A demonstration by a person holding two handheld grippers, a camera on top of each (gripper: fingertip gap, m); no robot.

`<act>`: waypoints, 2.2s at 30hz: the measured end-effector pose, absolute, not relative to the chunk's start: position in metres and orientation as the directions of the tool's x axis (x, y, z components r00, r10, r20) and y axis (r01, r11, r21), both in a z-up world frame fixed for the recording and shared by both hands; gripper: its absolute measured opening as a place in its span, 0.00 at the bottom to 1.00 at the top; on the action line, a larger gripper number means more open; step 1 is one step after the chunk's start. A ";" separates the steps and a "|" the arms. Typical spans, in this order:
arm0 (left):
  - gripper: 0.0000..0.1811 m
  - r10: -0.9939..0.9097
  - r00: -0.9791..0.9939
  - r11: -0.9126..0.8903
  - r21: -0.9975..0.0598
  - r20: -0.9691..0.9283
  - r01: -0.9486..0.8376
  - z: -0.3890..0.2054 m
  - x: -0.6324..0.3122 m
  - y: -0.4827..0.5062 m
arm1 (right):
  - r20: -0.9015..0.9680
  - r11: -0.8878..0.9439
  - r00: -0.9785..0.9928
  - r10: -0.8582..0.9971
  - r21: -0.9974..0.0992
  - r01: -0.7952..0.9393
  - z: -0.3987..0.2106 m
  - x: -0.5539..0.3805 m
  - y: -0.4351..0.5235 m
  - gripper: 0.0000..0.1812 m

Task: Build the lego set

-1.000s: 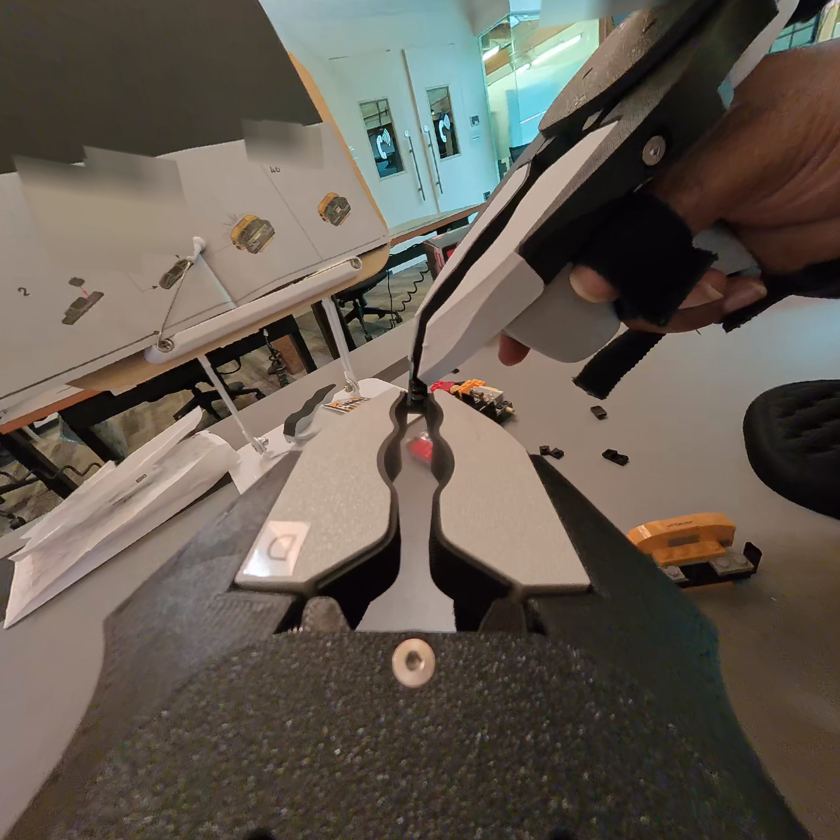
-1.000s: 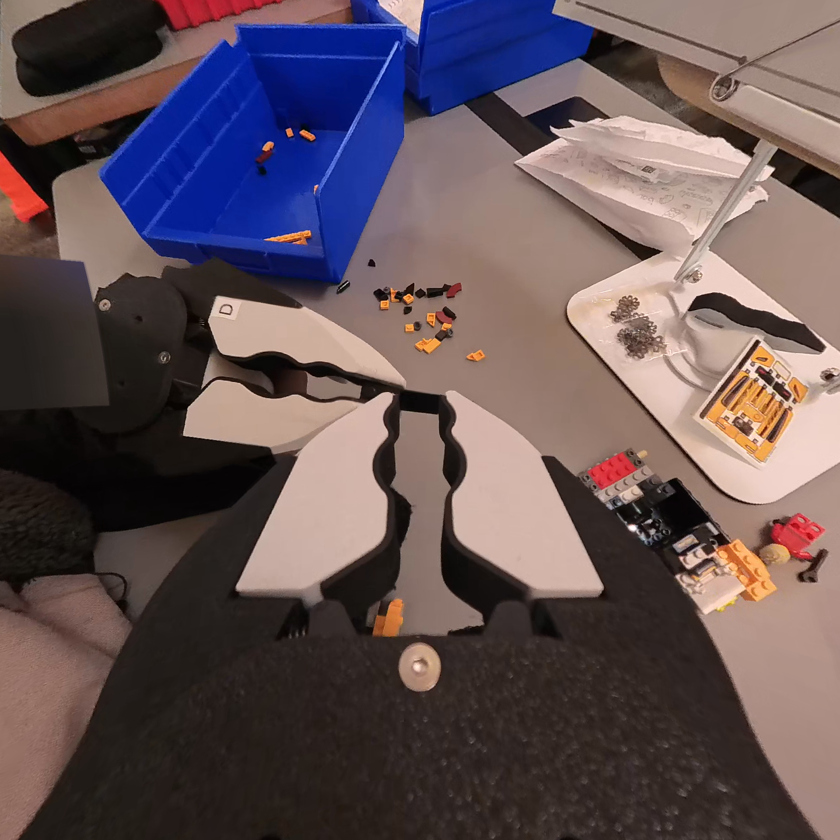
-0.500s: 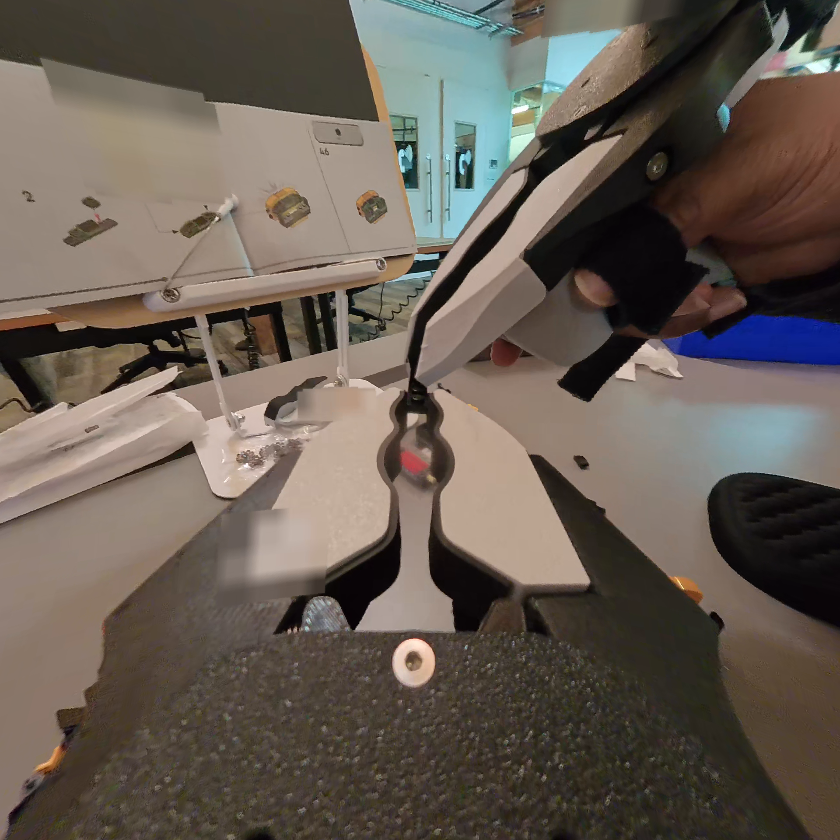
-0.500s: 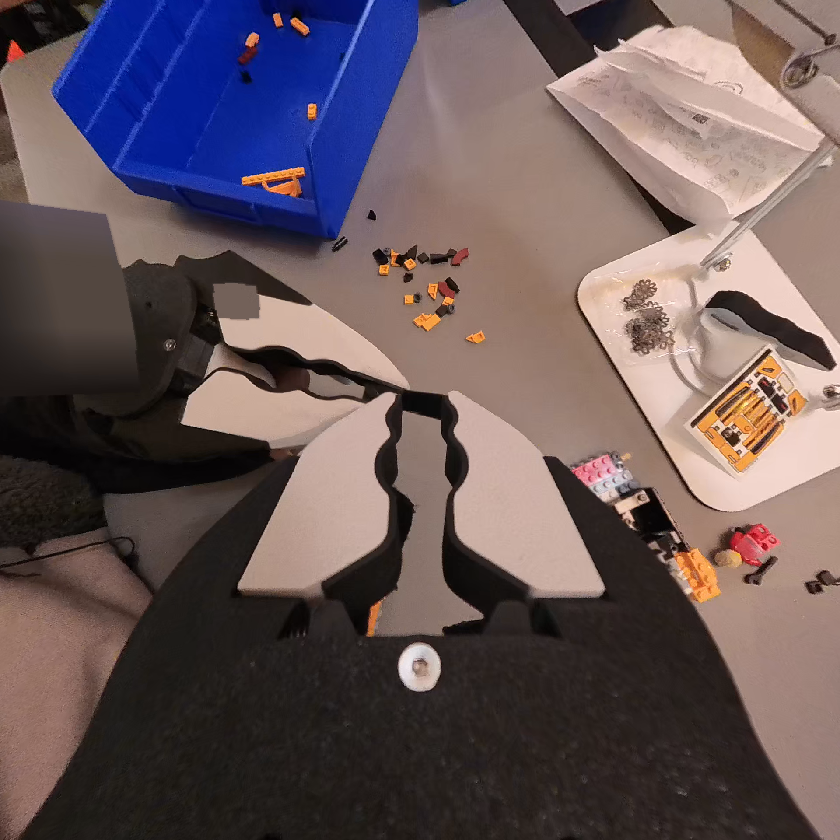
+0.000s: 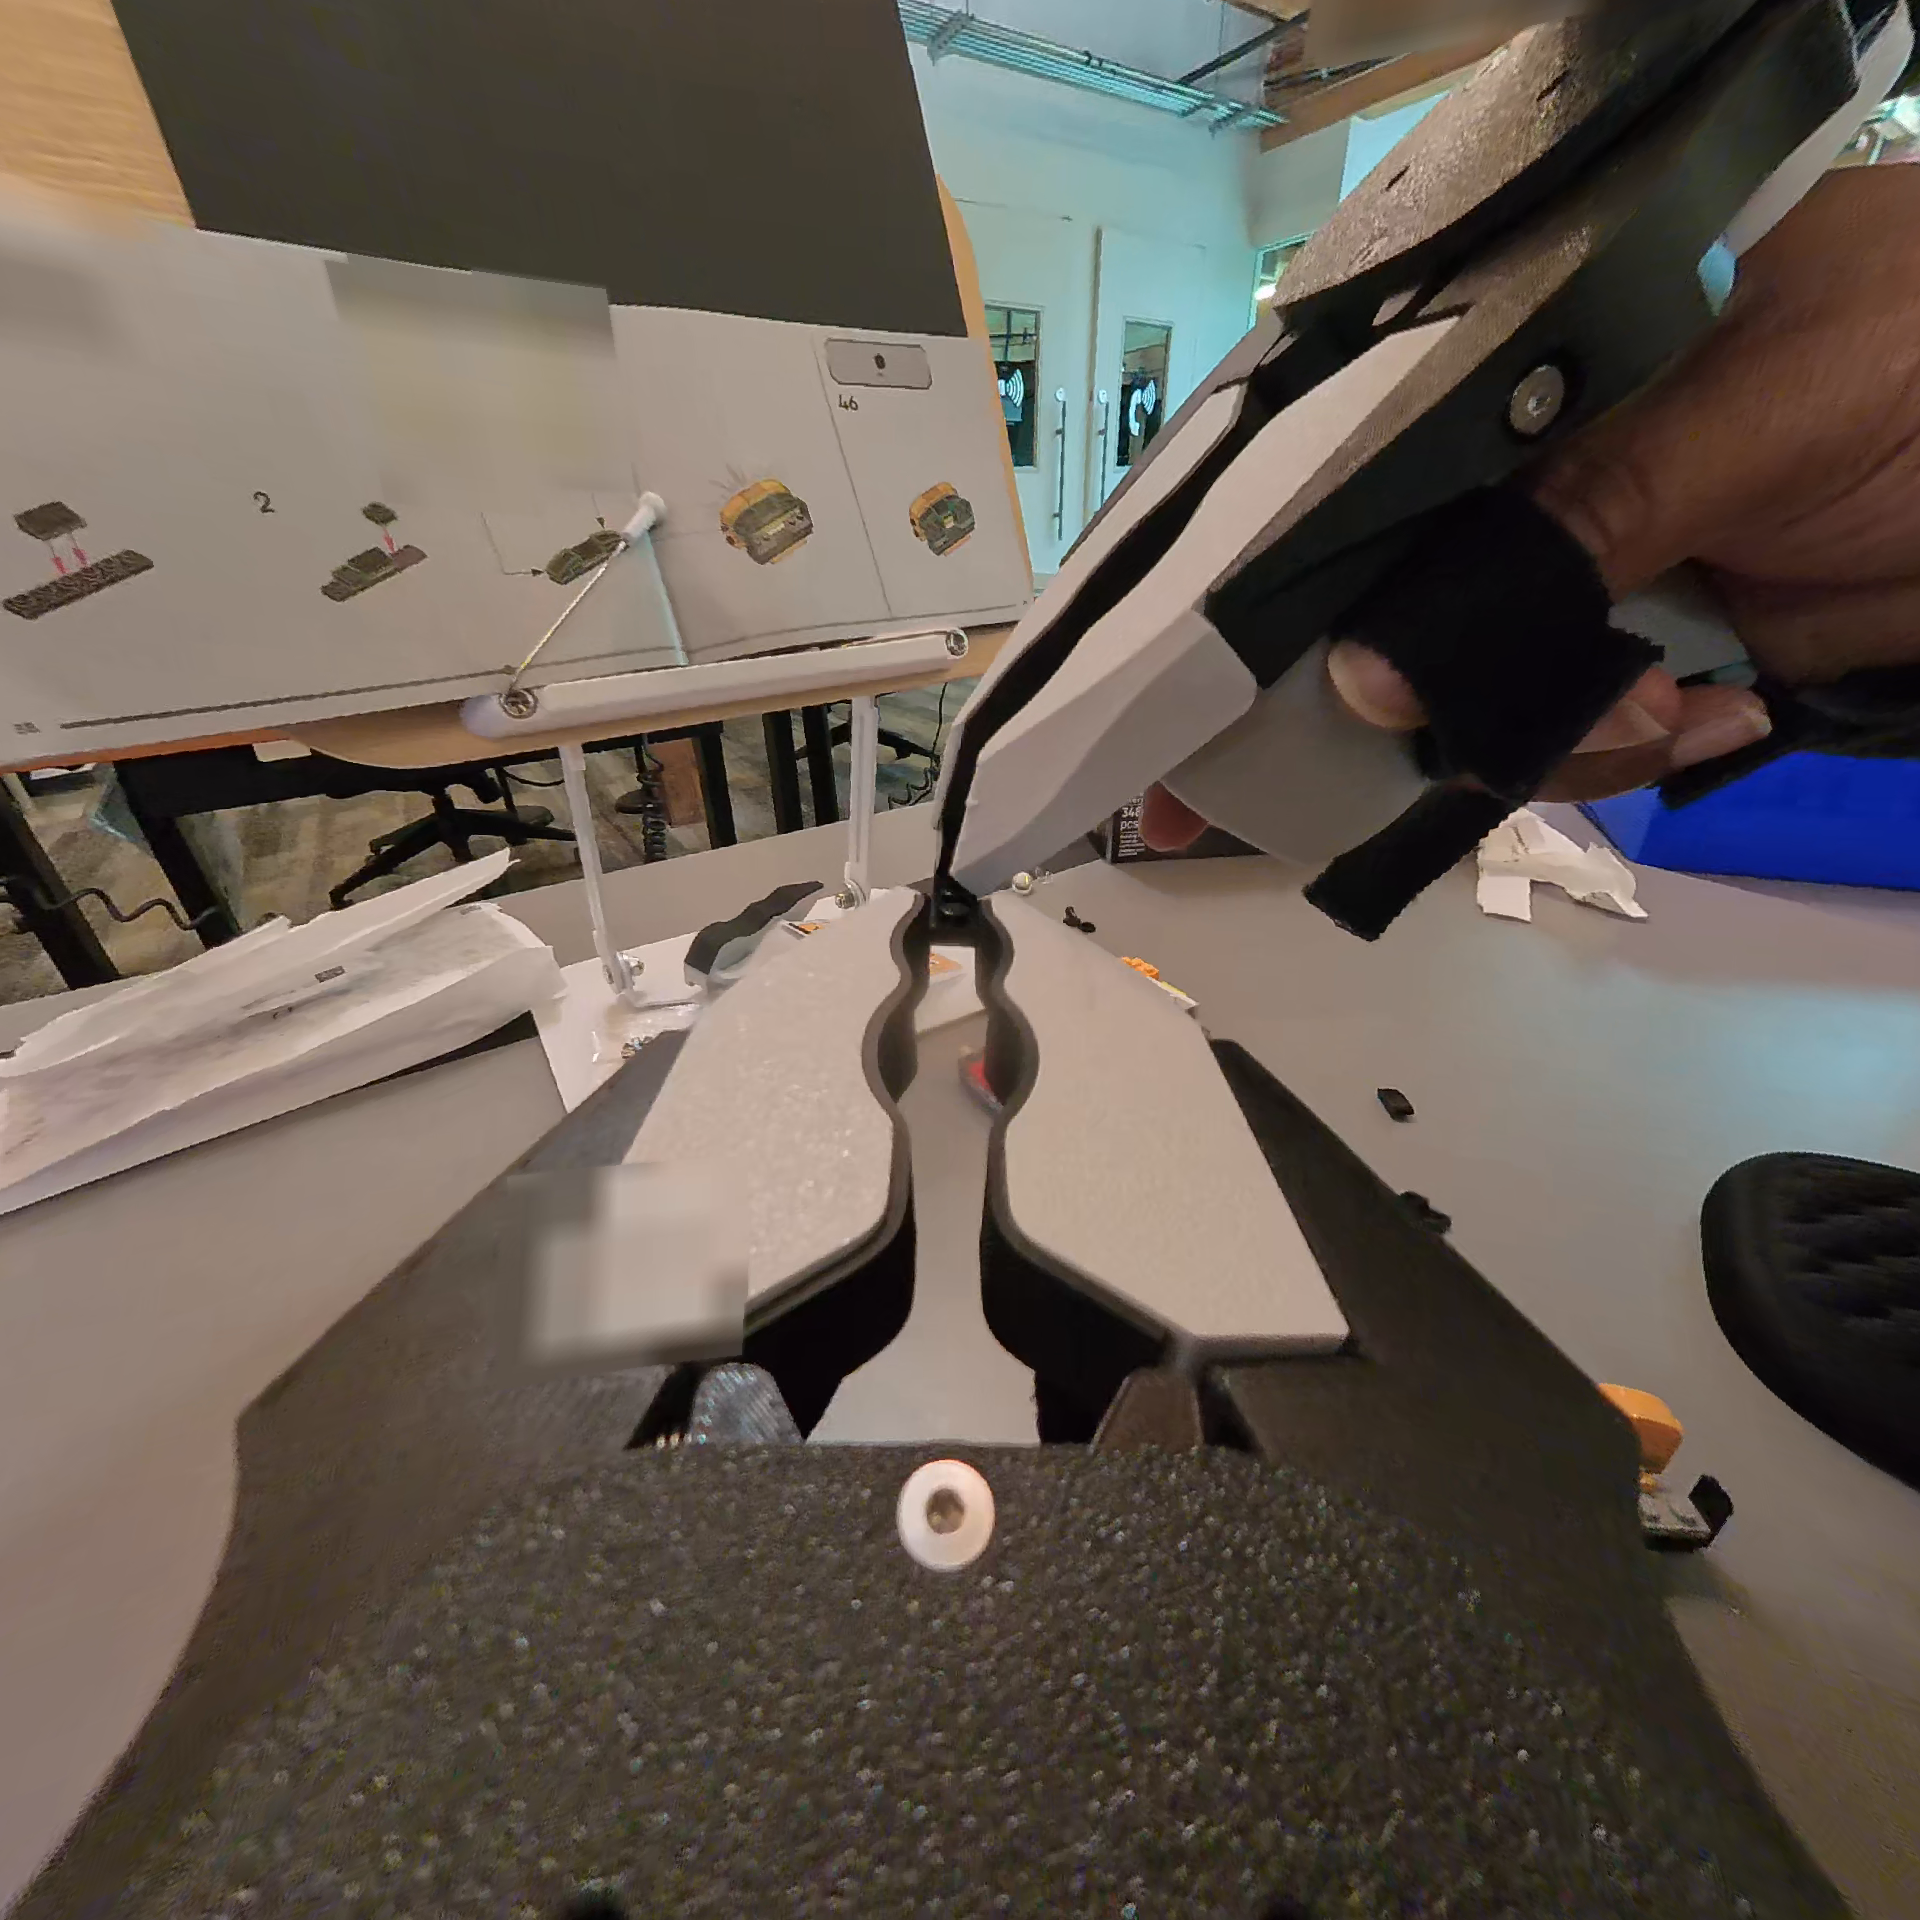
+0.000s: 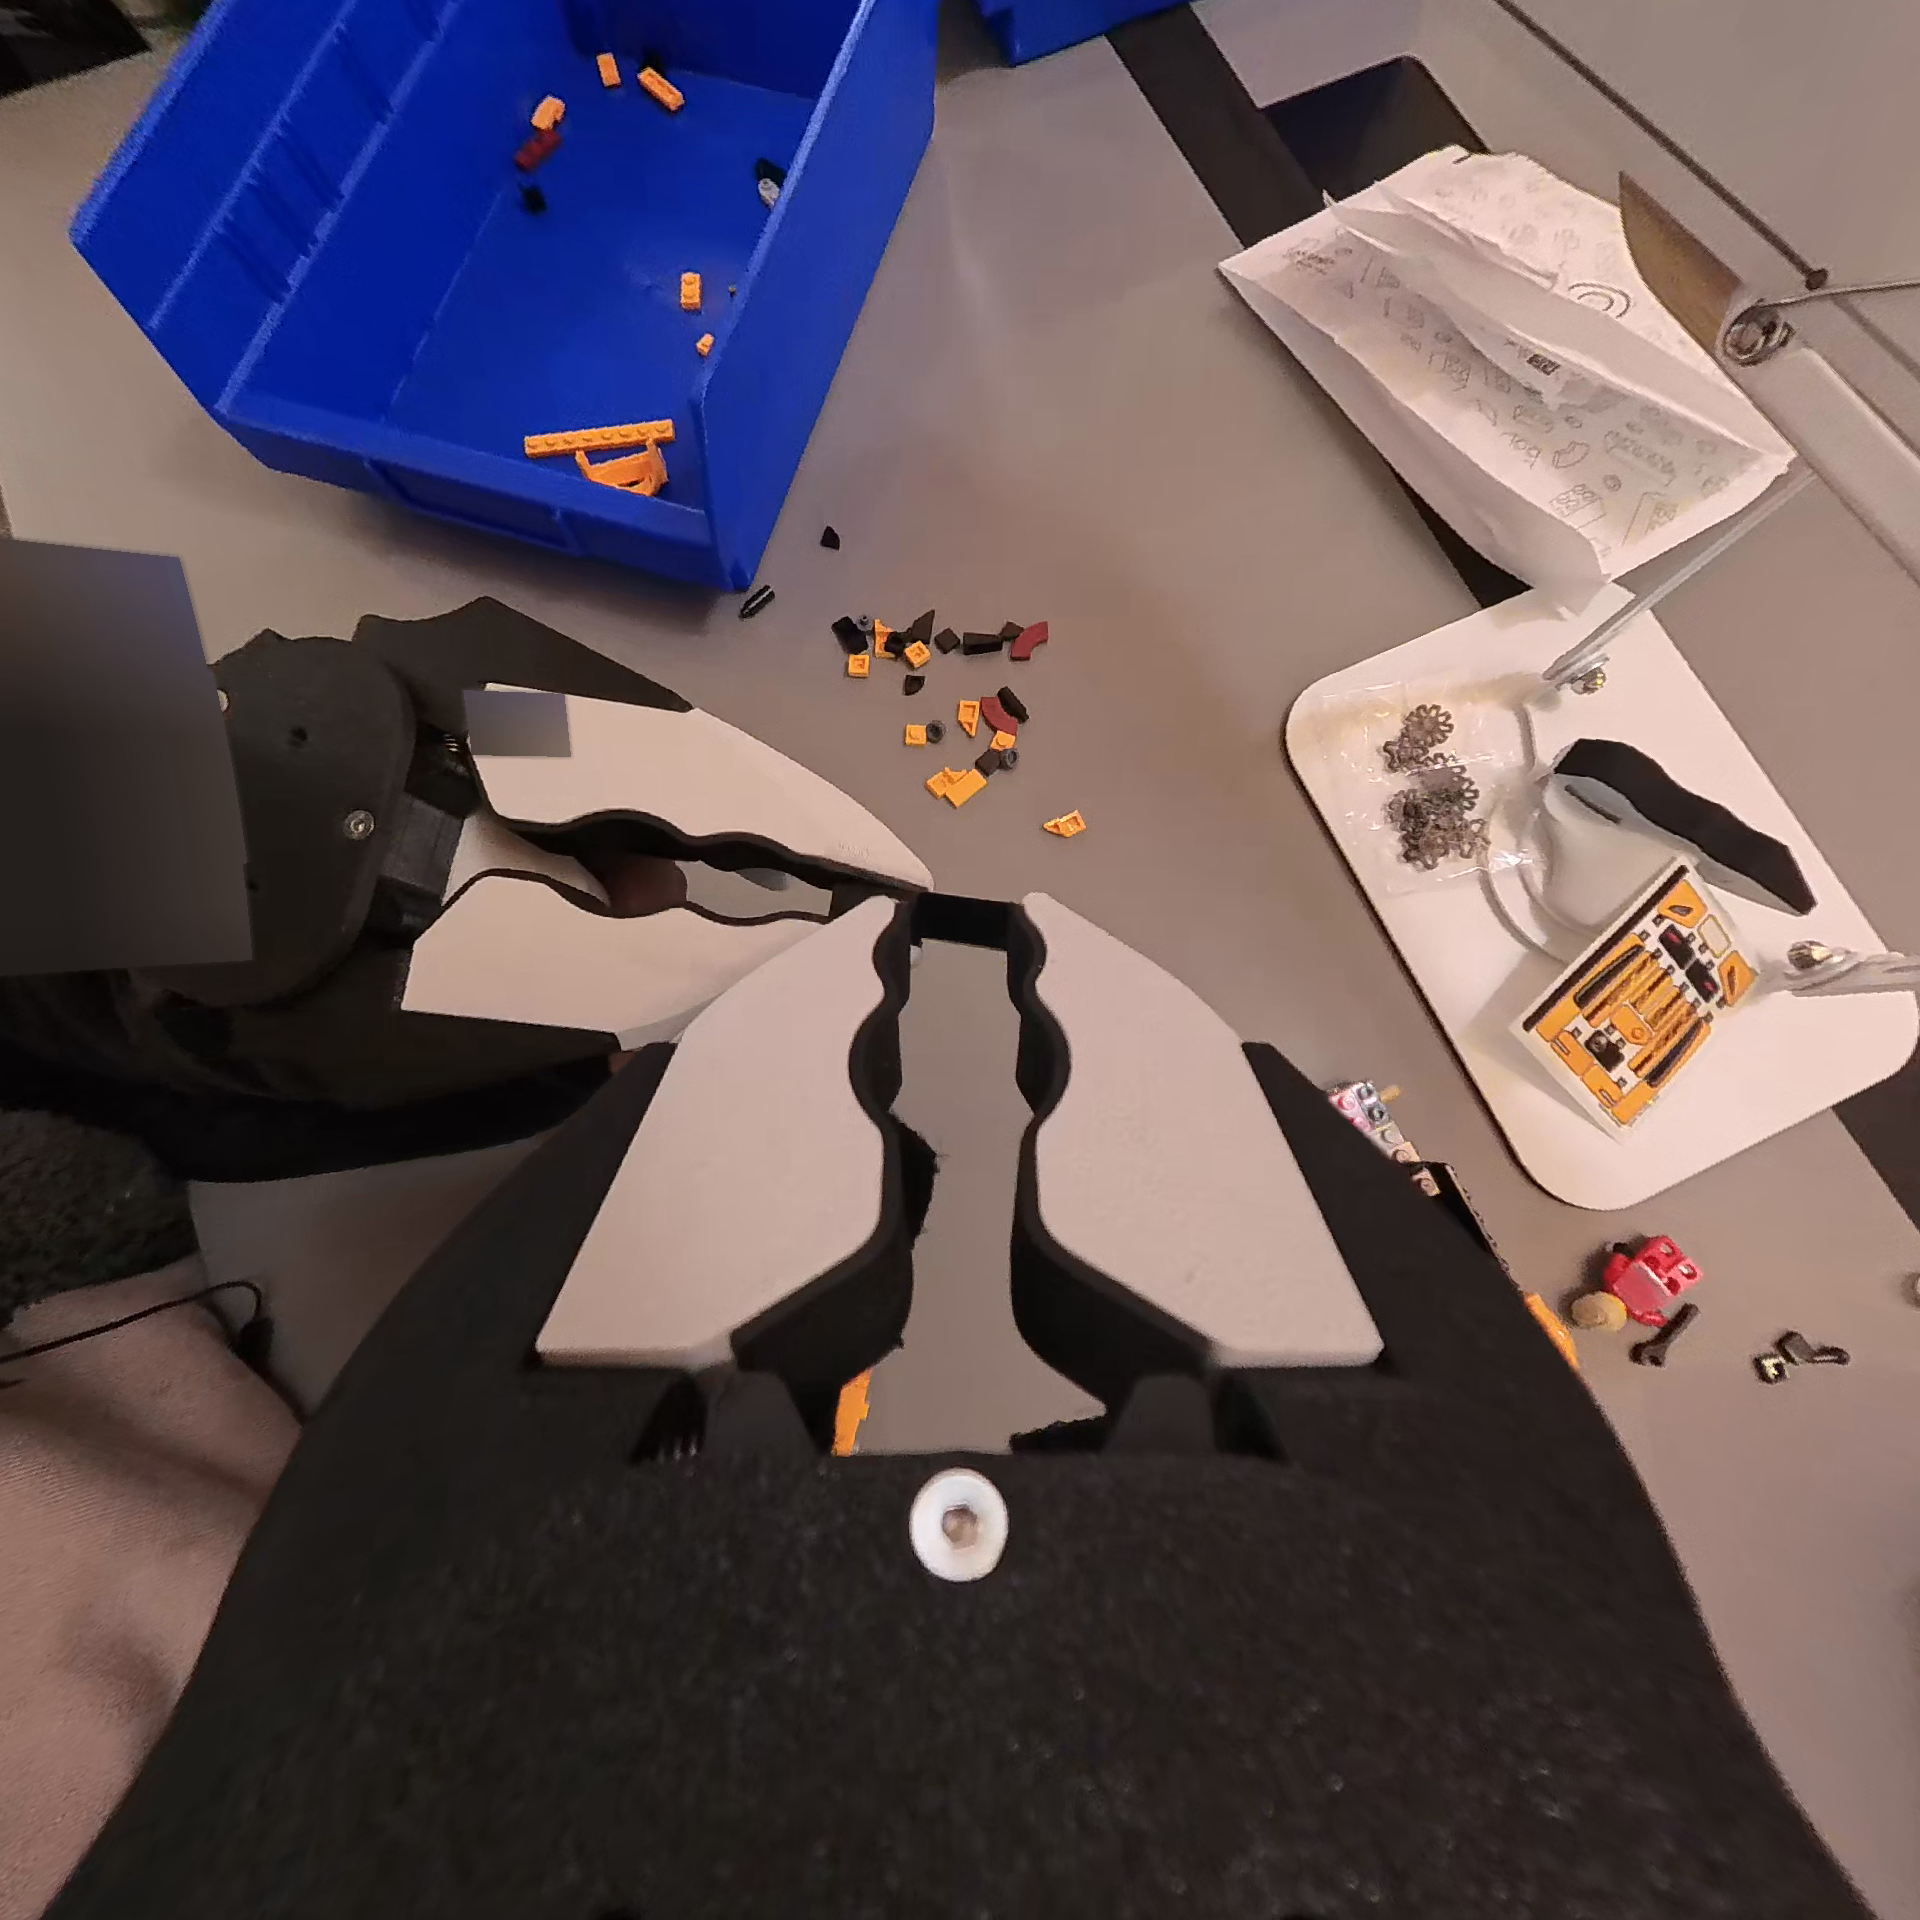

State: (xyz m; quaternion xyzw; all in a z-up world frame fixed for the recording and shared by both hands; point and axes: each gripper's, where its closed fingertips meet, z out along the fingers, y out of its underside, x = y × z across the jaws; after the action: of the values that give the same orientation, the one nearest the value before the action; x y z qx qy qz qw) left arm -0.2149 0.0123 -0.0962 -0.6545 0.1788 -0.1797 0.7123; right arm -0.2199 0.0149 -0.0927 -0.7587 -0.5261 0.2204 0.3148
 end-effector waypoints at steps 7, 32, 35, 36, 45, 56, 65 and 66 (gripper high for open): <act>0.04 -0.493 0.870 0.071 -0.996 0.007 0.048 -0.095 -0.217 0.013 | 0.001 -0.244 0.348 0.937 -0.711 0.660 -0.091 -0.222 0.016 0.10; 0.04 -0.529 0.847 0.074 -0.991 0.058 0.113 -0.086 -0.221 0.010 | 0.169 0.060 0.121 0.978 -0.786 0.615 -0.063 -0.214 0.003 0.16; 0.04 -0.548 0.833 0.065 -0.989 0.076 0.133 -0.083 -0.222 0.009 | 0.455 0.339 0.047 0.889 -0.724 0.601 -0.062 -0.205 0.002 0.17; 0.04 -0.557 0.826 0.056 -0.988 0.086 0.141 -0.082 -0.221 0.009 | 0.580 0.451 0.024 0.815 -0.658 0.603 -0.064 -0.203 0.004 0.17; 0.04 -0.586 0.803 0.010 -0.990 0.109 0.142 -0.082 -0.216 0.008 | 0.965 0.771 -0.093 0.245 -0.136 0.622 -0.083 -0.216 0.012 0.20; 0.04 -0.595 0.794 -0.009 -0.989 0.126 0.150 -0.080 -0.215 0.006 | 0.971 0.783 -0.056 0.230 -0.151 0.603 -0.086 -0.223 0.015 0.15; 0.04 -0.577 0.808 0.002 -0.989 0.120 0.148 -0.078 -0.221 0.008 | 0.977 0.782 0.030 0.213 -0.189 0.594 -0.079 -0.224 0.014 0.06; 0.04 -0.574 0.810 0.001 -0.989 0.122 0.150 -0.078 -0.222 0.008 | 0.975 0.780 0.037 0.218 -0.197 0.594 -0.077 -0.223 0.014 0.06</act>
State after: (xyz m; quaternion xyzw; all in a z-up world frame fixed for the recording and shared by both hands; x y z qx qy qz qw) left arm -0.2222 0.0085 -0.0780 -0.6561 0.1617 -0.2627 0.6887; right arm -0.2227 0.0145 -0.0772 -0.2991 -0.6789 -0.1437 0.6549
